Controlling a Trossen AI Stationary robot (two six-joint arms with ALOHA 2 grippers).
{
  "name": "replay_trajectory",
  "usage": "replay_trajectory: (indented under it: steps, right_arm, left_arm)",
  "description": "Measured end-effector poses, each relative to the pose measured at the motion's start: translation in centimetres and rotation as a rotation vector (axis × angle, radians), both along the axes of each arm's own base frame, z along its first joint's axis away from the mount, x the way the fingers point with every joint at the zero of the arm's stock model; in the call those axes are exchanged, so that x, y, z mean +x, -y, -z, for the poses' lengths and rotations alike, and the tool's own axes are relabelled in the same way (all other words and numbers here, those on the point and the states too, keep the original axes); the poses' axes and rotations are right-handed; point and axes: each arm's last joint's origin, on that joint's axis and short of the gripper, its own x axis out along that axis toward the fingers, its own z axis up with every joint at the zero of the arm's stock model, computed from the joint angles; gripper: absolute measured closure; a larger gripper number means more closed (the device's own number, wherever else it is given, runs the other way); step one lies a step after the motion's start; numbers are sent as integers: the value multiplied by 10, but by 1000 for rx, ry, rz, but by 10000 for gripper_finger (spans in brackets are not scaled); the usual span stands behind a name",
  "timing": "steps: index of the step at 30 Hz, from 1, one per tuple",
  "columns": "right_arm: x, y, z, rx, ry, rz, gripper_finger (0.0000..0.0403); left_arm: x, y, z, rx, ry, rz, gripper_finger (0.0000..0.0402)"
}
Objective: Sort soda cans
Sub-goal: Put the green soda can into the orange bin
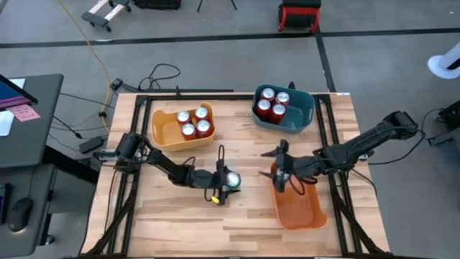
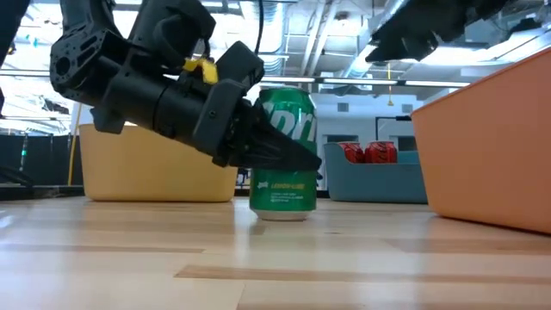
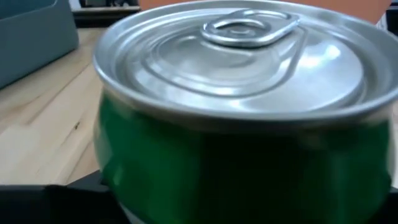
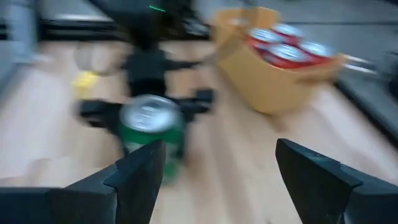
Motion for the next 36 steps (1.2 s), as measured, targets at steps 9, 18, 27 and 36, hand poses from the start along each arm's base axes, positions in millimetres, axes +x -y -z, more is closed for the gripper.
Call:
replay_trajectory:
  steps: [9,18,27,36]
  right_arm:
    - [11,-6,-3,30,33,-286,72]
    - [12,-7,-5,84,49,-340,17]
    - [24,-14,-3,52,119,-355,4]
    - [54,-8,16,35,81,-324,3]
  left_arm:
    - [22,7,-21,12,26,56,115]
    - [37,11,-35,20,3,41,115]
    - [32,10,-58,46,38,-12,115]
    - [28,15,-62,87,16,-19,115]
